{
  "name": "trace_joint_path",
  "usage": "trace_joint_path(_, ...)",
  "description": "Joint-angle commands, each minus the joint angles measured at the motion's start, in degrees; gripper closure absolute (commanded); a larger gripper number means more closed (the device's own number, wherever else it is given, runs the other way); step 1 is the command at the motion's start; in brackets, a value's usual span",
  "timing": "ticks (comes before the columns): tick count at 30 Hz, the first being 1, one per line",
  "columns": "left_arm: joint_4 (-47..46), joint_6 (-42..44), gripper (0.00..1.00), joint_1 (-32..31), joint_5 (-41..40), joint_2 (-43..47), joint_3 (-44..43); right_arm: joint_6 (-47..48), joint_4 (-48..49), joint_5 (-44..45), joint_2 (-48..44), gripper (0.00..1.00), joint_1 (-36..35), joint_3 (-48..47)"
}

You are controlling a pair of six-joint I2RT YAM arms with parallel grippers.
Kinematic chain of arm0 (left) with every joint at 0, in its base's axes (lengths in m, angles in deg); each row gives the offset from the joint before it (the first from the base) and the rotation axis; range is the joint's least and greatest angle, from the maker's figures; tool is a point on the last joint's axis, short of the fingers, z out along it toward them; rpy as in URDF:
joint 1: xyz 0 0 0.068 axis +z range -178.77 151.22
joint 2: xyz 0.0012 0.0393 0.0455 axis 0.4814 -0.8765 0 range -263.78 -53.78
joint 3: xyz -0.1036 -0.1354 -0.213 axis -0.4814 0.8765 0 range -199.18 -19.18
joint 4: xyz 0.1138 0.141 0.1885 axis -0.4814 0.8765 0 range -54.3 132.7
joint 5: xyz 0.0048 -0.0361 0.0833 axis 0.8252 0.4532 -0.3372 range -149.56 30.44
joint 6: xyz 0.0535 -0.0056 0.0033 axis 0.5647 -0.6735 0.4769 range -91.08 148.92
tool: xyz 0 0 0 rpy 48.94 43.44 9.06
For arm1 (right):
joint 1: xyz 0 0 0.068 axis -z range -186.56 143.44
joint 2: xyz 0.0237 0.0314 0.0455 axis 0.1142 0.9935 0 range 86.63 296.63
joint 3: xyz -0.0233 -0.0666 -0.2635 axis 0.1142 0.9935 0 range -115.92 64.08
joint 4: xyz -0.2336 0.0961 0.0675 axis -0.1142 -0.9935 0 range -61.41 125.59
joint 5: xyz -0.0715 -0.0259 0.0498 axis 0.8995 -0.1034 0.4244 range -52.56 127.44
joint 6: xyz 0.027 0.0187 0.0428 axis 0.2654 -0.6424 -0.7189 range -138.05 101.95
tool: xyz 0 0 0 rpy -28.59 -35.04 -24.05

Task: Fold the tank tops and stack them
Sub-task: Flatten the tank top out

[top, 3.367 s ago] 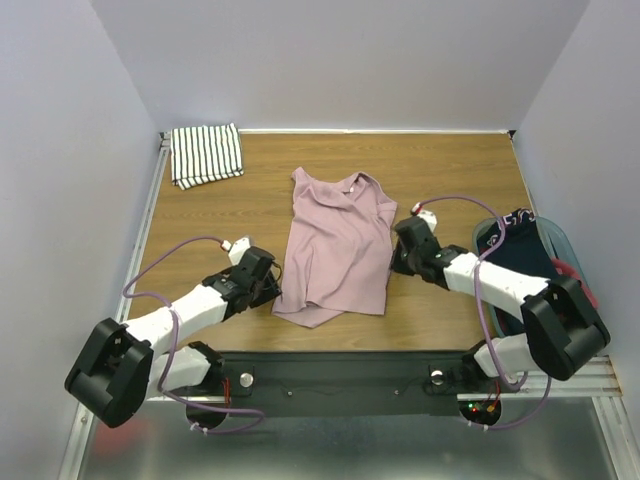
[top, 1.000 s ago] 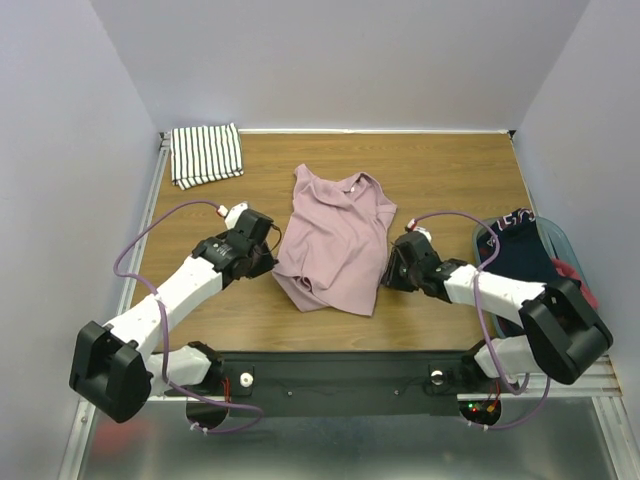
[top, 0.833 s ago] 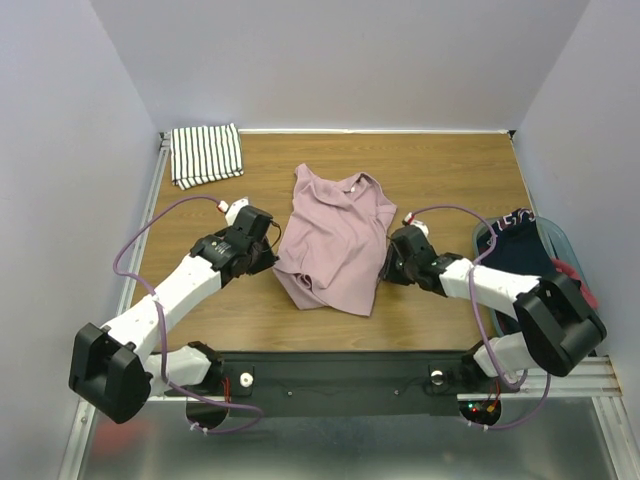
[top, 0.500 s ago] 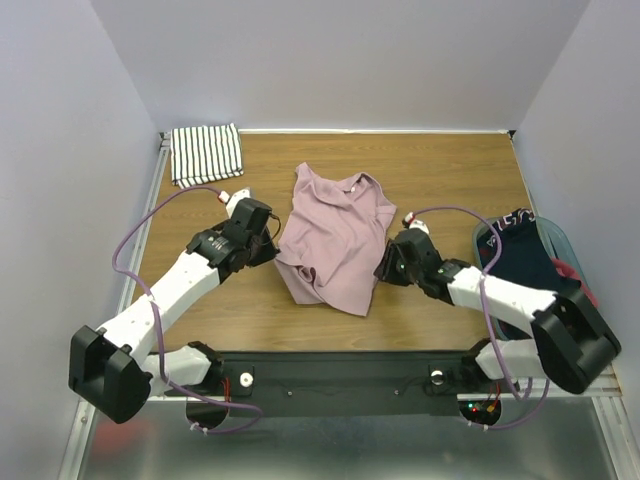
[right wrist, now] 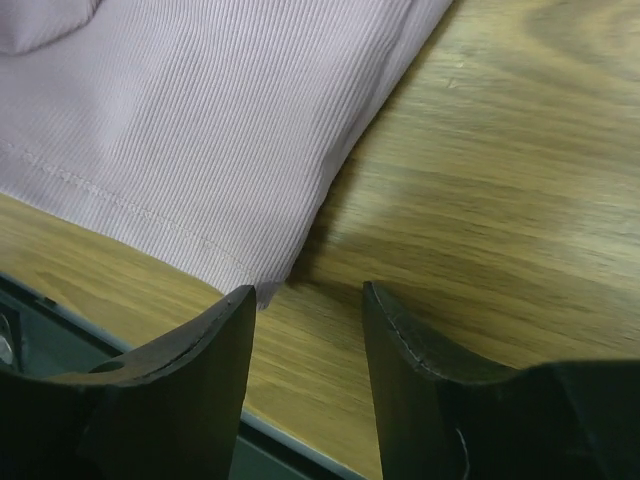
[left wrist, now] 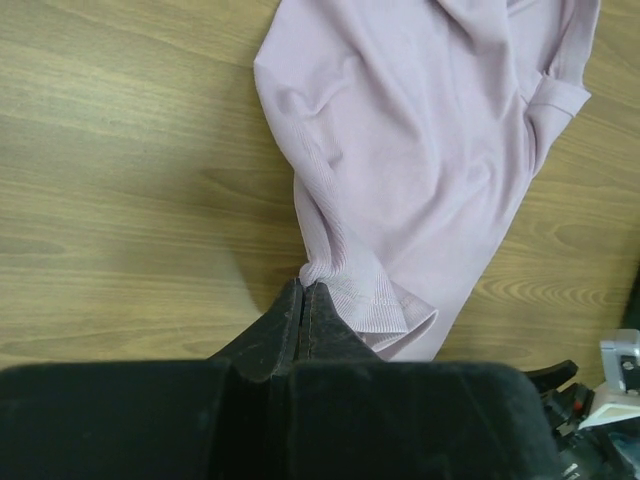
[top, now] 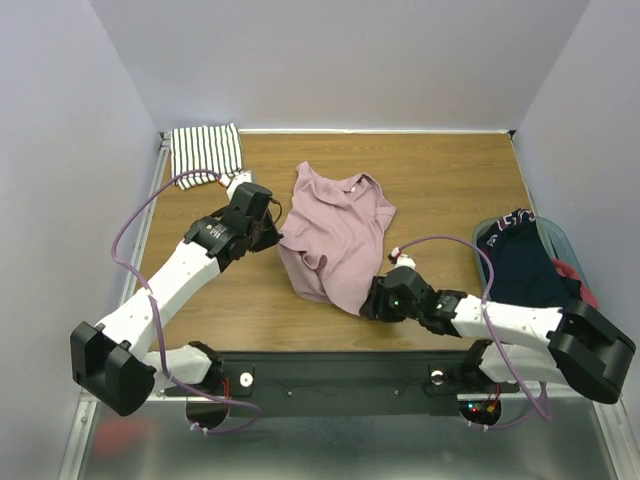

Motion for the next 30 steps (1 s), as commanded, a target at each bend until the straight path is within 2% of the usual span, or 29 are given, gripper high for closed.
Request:
trace_joint_path(1,0.97,1.30,1.00,0.46,-1.09,0.16,-3.89,-3.93,6.53,3.58,2.57,0.47,-1.69,-1.41)
trace_joint_path(4,1.41,1.48,1.00,0.46,-1.36,0.07,-4.51,-4.99,8.73,4.11,3.81,0.47,-1.95,-0.88)
trace_joint_path(12,1.42,1.74,1.00,0.46,-0.66,-0.28,-5.56,-6.23,10.59,7.62,8.03,0.77,-1.95,-2.72)
trace_joint_path(14,1.33,2.00,1.00,0.37,-0.40,-0.37,-5.74,-5.88,10.50,8.59,7.85,0.82,-1.95,-3.25)
trace_joint_path(16,1.42,2.35,1.00,0.46,-0.31,-0.54,-6.09,-5.26,9.89,9.73,6.89,0.92,-2.04,-3.51)
trace_joint_path(18,1.77,2.79,1.00,0.46,-0.39,-0.54,-6.53,-4.04,5.94,12.01,4.26,1.00,-1.95,-4.74)
trace_joint_path(24,1.85,4.29,1.00,0.37,0.22,-0.11,-7.32,0.09,-12.24,22.12,-8.04,1.00,-0.20,-9.83)
trace_joint_path(26,1.59,4.46,1.00,0.37,0.92,-0.19,-7.41,1.59,-19.17,25.18,-10.07,1.00,1.12,-13.17)
trace_joint_path(30,0.89,5.08,1.00,0.37,1.54,-0.37,-7.23,6.59,-25.71,28.81,-12.10,1.00,4.02,-18.54)
